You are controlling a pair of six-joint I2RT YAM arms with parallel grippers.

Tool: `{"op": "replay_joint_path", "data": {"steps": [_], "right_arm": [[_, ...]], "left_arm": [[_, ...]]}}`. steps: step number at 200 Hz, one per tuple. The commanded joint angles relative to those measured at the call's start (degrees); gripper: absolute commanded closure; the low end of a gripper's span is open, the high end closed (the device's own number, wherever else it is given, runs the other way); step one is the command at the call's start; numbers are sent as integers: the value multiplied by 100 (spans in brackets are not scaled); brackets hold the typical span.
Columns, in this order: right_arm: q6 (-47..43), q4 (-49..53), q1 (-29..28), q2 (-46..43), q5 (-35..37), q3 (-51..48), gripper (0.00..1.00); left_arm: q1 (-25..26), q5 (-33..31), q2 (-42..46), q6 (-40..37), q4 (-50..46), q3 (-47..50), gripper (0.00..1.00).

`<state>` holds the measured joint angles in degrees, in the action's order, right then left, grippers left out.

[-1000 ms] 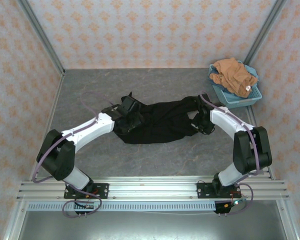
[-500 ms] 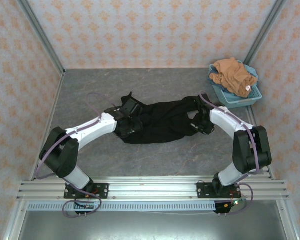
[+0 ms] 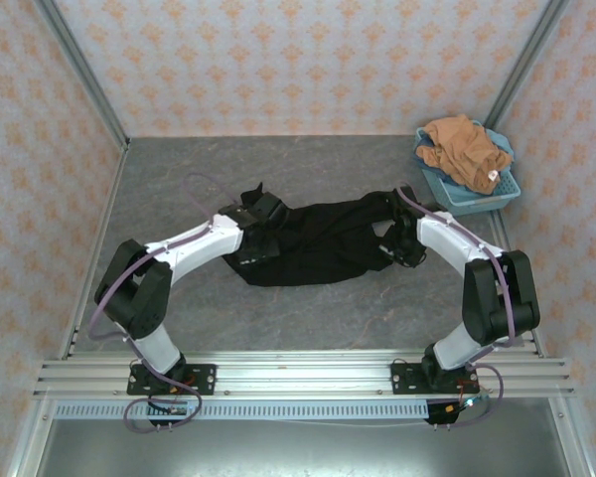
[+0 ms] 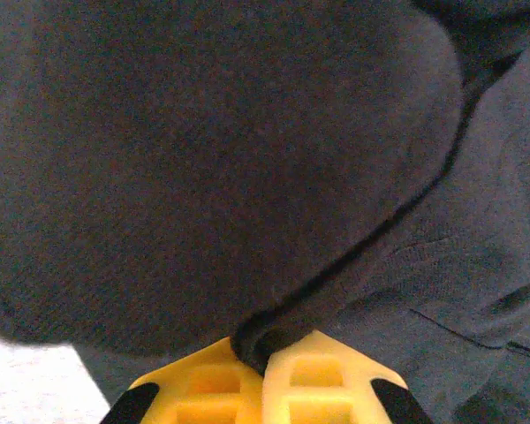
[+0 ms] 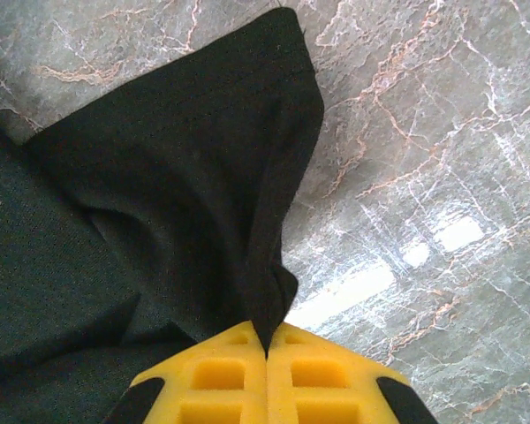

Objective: Fold and stack the t-shirts

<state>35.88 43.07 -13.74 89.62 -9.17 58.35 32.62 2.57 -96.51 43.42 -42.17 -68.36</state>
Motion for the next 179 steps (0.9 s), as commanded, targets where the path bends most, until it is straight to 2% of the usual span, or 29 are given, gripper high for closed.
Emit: {"op": "replay_joint_path", "data": {"steps": [1, 18, 55, 96, 102, 110, 115, 129, 136, 154, 179], "right_arm": [[-56, 128, -4, -178, 236, 292, 100], [-63, 190, -6, -215, 324, 378, 100], [-20, 198, 1, -160, 299, 351, 100], [39, 158, -4, -104, 223, 178, 100], [34, 160, -5, -88, 207, 161, 100], [34, 167, -4, -78, 196, 141, 100], [30, 171, -6, -76, 190, 134, 100], [18, 178, -6, -70, 196, 116, 100], [8, 186, -6, -72, 205, 109, 100], [-26, 201, 2, -87, 192, 100, 100], [-79, 163, -6, -105, 115, 55, 100]], "left_arm": [[170, -179, 363, -413, -527, -257, 100], [435, 109, 377, -819, -747, -309, 100], [1380, 10, 460, -1775, -1280, -87, 100], [1954, -154, 126, -1929, -1426, 296, 100], [2003, -213, 125, -1886, -1446, 305, 90], [2071, -308, 181, -1798, -1476, 313, 63], [2112, -360, 261, -1733, -1464, 330, 52], [2205, -518, 659, -1492, -1353, 457, 35], [2193, -617, 935, -1318, -1279, 564, 30], [1809, -655, 1831, -322, -1019, 1047, 27], [734, 390, 3055, 1268, 158, 2458, 29]]}}
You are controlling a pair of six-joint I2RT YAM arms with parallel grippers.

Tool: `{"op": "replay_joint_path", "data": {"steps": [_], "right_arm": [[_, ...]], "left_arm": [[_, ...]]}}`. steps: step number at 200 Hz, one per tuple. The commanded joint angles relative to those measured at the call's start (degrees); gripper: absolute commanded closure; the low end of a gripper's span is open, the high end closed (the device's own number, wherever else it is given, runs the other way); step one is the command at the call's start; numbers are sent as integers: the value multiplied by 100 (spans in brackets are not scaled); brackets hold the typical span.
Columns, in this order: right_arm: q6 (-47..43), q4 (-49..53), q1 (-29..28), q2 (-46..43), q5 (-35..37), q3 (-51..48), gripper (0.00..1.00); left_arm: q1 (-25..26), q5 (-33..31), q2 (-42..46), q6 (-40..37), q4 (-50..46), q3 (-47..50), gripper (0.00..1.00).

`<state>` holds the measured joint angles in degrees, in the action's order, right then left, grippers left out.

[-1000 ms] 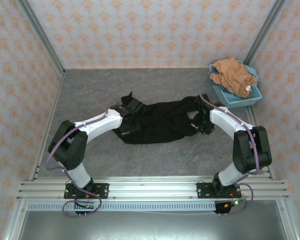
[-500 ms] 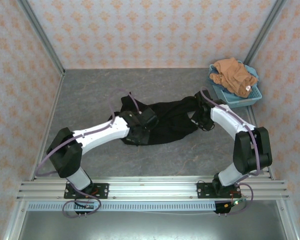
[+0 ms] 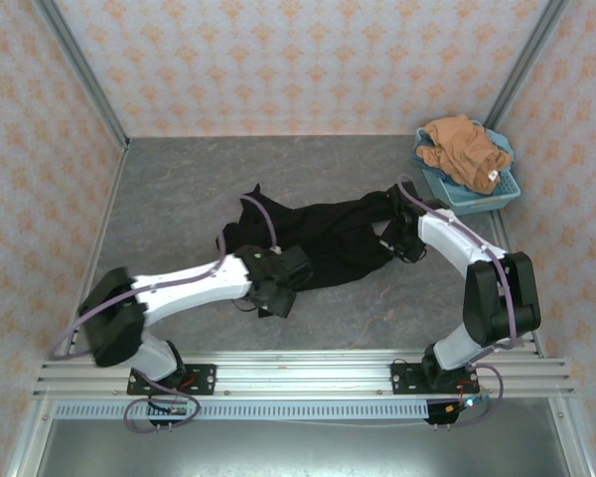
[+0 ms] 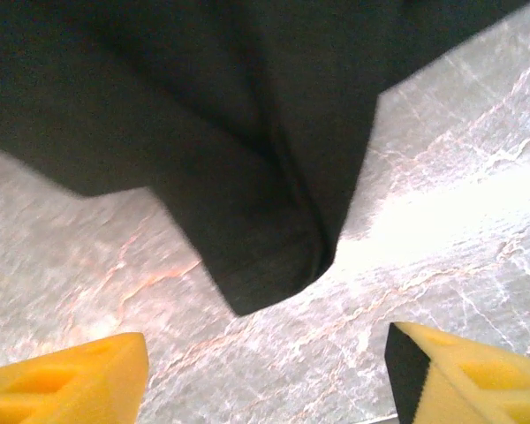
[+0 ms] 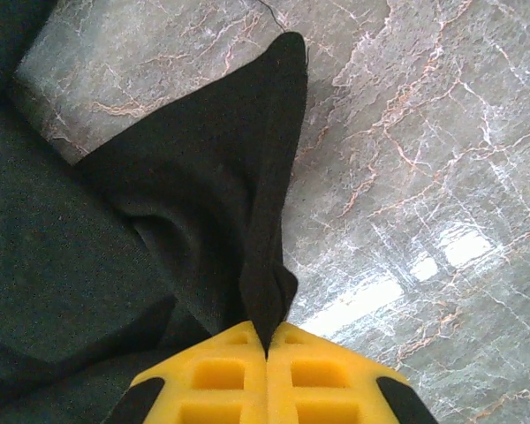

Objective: Fold and stack the t-shirts

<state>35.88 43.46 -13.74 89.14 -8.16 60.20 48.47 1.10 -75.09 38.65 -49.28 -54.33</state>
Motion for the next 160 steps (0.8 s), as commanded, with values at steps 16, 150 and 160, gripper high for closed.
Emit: {"op": "replay_joint_path", "data": {"steps": [16, 150, 160], "right_arm": [[-102, 99, -2, -70, -57, -157, 100], [-165, 82, -6, -52, -92, -88, 100], [-152, 75, -7, -72, -102, -105, 100]], "left_arm": [[-1335, 1150, 1310, 2661, 1988, 1882, 33], [-768, 1725, -2225, 2498, -187, -405, 47], [-696, 1631, -2368, 2514, -275, -500, 48]]}}
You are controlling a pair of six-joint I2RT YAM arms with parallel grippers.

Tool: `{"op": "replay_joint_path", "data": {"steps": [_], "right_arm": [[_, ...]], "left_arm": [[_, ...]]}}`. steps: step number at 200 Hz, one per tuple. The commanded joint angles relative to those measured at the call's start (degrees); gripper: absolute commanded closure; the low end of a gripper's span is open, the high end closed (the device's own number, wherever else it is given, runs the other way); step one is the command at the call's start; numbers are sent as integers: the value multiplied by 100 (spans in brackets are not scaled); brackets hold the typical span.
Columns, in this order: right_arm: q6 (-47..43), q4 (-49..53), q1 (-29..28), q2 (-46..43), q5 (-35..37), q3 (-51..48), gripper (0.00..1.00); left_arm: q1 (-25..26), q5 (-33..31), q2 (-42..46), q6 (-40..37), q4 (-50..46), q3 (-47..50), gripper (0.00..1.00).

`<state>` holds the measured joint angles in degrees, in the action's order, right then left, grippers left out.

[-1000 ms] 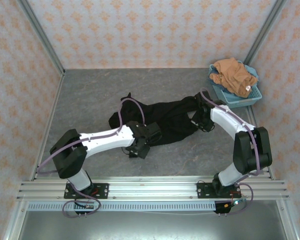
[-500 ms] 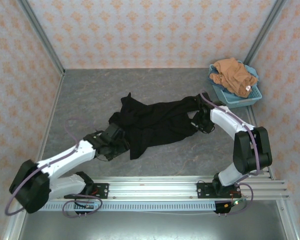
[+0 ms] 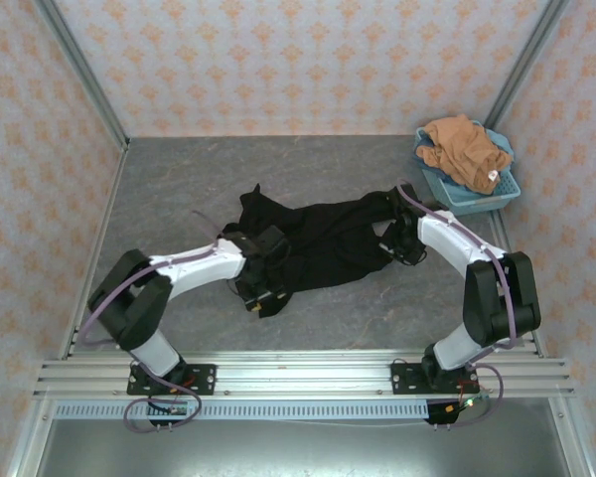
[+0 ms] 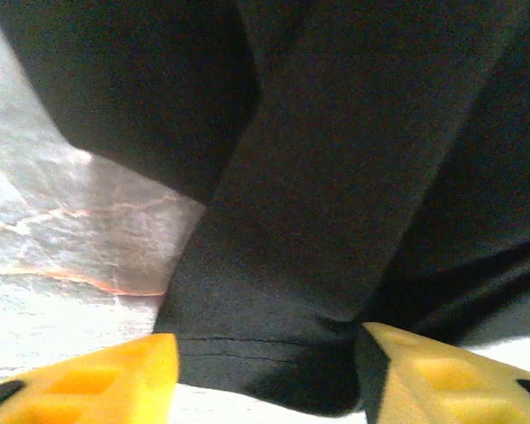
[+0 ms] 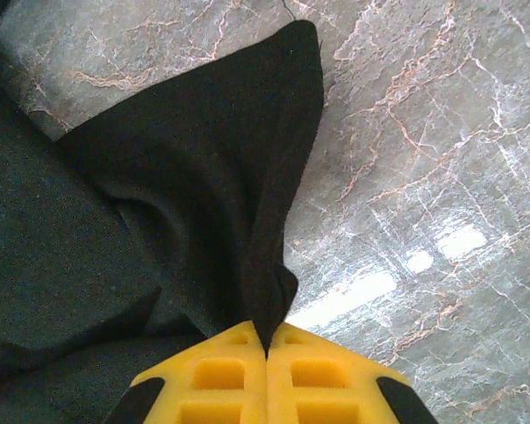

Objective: Fold and stack the t-shirts

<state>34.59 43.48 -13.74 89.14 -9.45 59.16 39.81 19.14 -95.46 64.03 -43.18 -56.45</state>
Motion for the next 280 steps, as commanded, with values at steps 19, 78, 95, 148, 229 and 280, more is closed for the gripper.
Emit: {"op": "replay_joint_path", "data": {"steps": [19, 78, 95, 148, 229, 280], "right_arm": [[11, 52, -5, -113, 14, -48, 100], [22, 35, -6, -213, 6, -187, 100], [24, 36, -1, -252, 32, -200, 100], [-31, 167, 28, -443, 277, 123, 100], [-3, 442, 221, 52, 146, 2352, 100], [-31, 844, 396, 11, 261, 3731, 100]], "left_arm": [[220, -208, -568, 5, -726, -357, 48], [207, -821, -1247, -268, -306, -510, 79], [135, -1162, -1072, -284, -504, -538, 97], [-192, -2862, 894, -317, -2091, -1141, 100], [-2027, -2843, 1889, -1135, -1926, -3257, 100], [-2642, -3060, 1572, -1535, -2181, -5098, 100]]}}
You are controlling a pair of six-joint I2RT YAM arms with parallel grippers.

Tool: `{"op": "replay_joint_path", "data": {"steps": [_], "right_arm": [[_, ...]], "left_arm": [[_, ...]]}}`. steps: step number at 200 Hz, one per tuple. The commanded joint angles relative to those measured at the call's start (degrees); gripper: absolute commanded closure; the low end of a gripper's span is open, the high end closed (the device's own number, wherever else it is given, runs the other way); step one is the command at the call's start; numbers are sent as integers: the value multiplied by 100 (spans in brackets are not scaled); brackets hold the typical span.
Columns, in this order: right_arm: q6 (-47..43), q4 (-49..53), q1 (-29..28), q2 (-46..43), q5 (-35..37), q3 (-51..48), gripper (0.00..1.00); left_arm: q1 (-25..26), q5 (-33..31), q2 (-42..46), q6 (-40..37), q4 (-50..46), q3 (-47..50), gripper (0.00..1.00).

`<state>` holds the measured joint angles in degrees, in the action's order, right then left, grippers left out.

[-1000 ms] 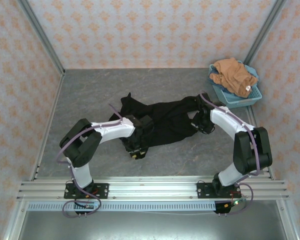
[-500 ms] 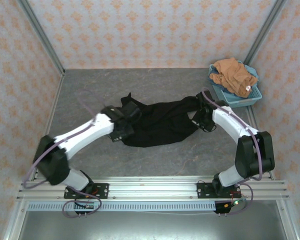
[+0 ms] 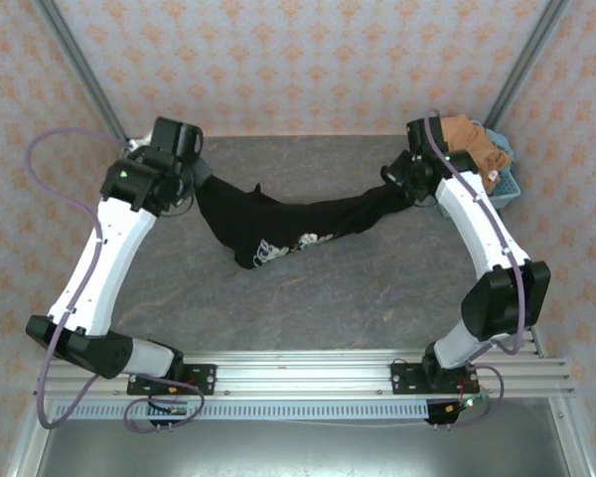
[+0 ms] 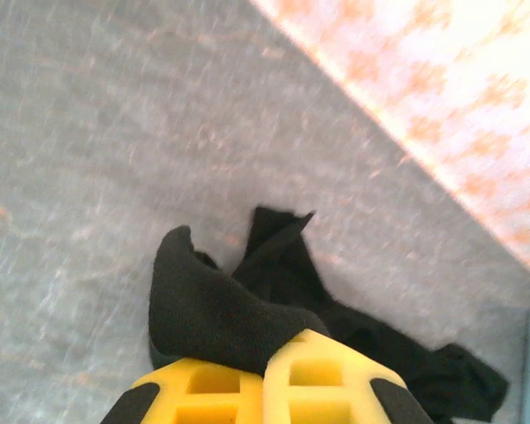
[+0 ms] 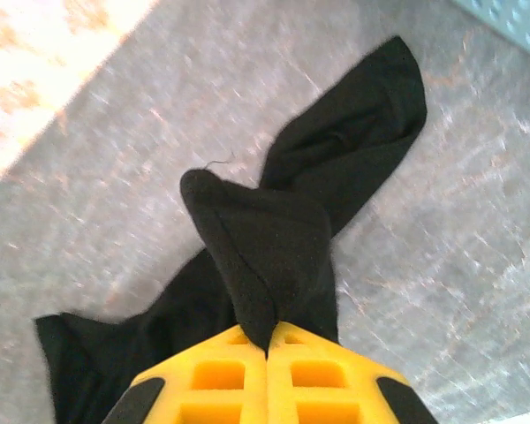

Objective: Fold and stack the t-shirts

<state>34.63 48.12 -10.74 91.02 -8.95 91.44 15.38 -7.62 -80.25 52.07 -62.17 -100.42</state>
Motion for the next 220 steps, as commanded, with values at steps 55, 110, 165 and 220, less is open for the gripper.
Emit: {"op": "replay_joint_path", "data": {"steps": [55, 110, 165, 220], "right_arm": [[594, 699, -41, -1687, -170, -1040, 100], [1423, 312, -211, -3086, -1650, -4951, 79], [1366, 589, 41, -3369, -470, -4840, 43], [1665, -392, -82, -2780, -1105, -5433, 54]], "left_arm": [[-214, -1453, 1001, -226, -375, 111, 100], [-209, -945, 2169, 546, -366, 2969, 100], [-208, -858, 2285, 505, -437, 3614, 100], [-209, -815, 2251, 490, -420, 3608, 100]]}}
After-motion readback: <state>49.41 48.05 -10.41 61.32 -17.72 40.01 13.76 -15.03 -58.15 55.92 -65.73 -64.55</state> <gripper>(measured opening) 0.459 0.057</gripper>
